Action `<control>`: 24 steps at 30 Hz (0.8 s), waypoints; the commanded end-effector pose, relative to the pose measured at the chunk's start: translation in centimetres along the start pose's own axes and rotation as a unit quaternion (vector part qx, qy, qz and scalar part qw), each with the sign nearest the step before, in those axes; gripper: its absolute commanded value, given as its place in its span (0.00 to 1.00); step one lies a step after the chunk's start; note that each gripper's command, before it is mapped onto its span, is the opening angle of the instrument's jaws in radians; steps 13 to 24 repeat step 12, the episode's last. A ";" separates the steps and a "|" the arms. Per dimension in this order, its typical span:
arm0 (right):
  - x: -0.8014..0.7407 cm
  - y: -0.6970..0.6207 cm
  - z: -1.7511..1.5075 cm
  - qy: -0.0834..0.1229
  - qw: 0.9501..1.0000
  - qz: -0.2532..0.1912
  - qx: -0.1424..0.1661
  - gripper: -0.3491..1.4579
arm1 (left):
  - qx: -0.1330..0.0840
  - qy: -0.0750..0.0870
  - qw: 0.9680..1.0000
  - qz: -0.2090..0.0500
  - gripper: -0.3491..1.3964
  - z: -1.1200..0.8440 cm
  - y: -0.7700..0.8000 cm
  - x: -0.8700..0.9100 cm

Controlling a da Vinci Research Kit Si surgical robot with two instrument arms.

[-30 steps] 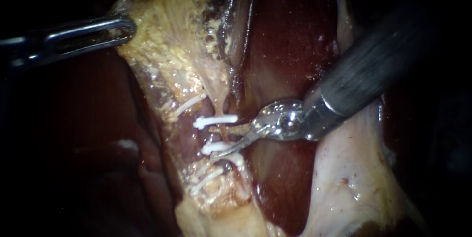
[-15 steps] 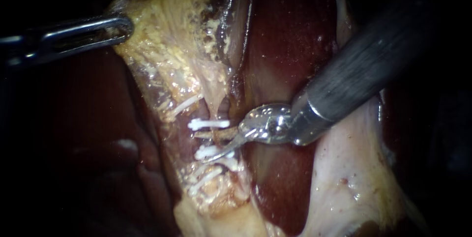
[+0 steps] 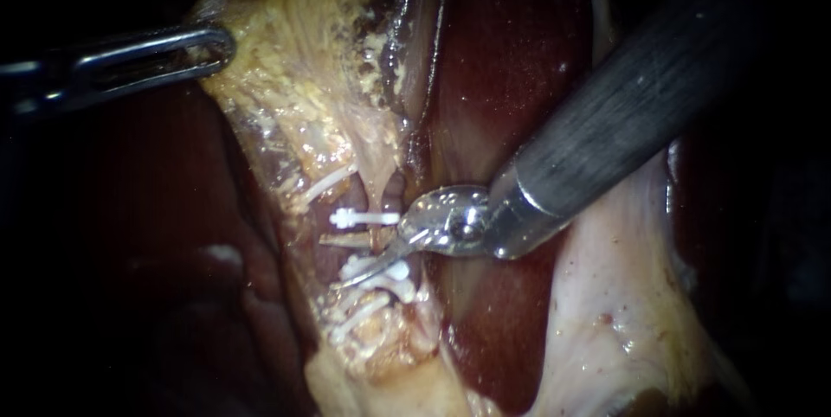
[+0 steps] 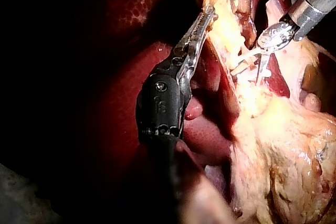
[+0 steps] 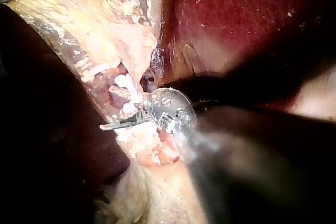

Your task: Go to the cutting position right tube

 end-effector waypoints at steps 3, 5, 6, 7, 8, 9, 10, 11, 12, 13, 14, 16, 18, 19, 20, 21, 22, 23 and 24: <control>0.00 0.00 0.00 0.000 1.000 0.000 0.000 0.77 | 0.000 0.000 1.000 0.000 0.00 0.00 0.00 0.00; 0.00 0.00 -0.01 0.000 1.000 -0.003 0.000 0.77 | 0.000 0.000 1.000 0.000 0.00 0.00 0.00 0.00; 0.00 0.00 -0.01 0.000 1.000 -0.003 0.000 0.77 | 0.000 0.000 1.000 0.000 0.00 0.00 0.00 0.00; 0.00 0.00 -0.01 0.000 1.000 -0.003 0.000 0.77 | 0.000 0.000 1.000 0.000 0.00 0.01 -0.01 0.00; 0.00 0.00 -0.01 0.000 1.000 -0.003 0.000 0.77 | 0.000 0.000 1.000 0.000 0.00 0.01 -0.01 0.00; 0.00 0.00 -0.01 0.000 1.000 -0.003 0.000 0.77 | 0.000 0.000 1.000 0.000 0.00 0.01 -0.01 0.00; 0.00 -0.01 -0.01 0.000 1.000 -0.003 0.000 0.77 | 0.000 0.000 1.000 0.000 0.00 0.01 -0.01 0.00; 0.00 -0.01 -0.01 0.000 1.000 -0.003 0.000 0.77 | 0.000 0.000 1.000 0.000 0.00 0.01 -0.01 0.00; 0.00 -0.01 -0.01 0.000 1.000 -0.003 0.001 0.77 | 0.000 0.000 1.000 0.000 0.00 0.01 -0.01 0.00; 0.00 -0.01 -0.01 0.000 1.000 -0.003 0.001 0.77 | 0.000 0.000 1.000 0.000 0.00 0.01 -0.01 0.00; 0.00 -0.01 -0.01 0.000 1.000 -0.003 0.001 0.77 | 0.000 0.000 1.000 0.000 0.00 0.01 -0.01 0.00; 0.00 -0.01 -0.01 0.000 1.000 -0.003 0.001 0.77 | 0.000 0.000 1.000 0.000 0.00 0.01 -0.01 0.00; 0.00 -0.01 -0.01 0.000 1.000 -0.003 0.001 0.77 | 0.000 0.000 1.000 0.000 0.00 0.01 -0.01 0.00; 0.00 -0.01 -0.01 0.000 1.000 -0.003 0.001 0.77 | 0.000 0.000 1.000 0.000 0.00 0.01 -0.01 0.00; 0.00 -0.01 -0.01 0.000 1.000 -0.003 0.001 0.77 | 0.000 0.000 1.000 0.000 0.00 0.01 -0.01 0.00; 0.00 -0.01 -0.01 0.000 1.000 -0.003 0.001 0.77 | 0.000 0.000 1.000 0.000 0.00 0.01 -0.01 0.00; 0.00 -0.01 -0.01 0.000 1.000 -0.003 0.001 0.77 | 0.000 0.000 1.000 0.000 0.00 0.01 -0.01 0.00; 0.00 -0.01 -0.01 0.000 1.000 -0.003 0.001 0.77 | 0.000 0.000 1.000 0.000 0.00 0.01 -0.01 0.00; 0.00 -0.01 -0.01 0.000 1.000 -0.003 0.001 0.77 | 0.000 0.000 1.000 0.000 0.00 0.01 -0.01 0.00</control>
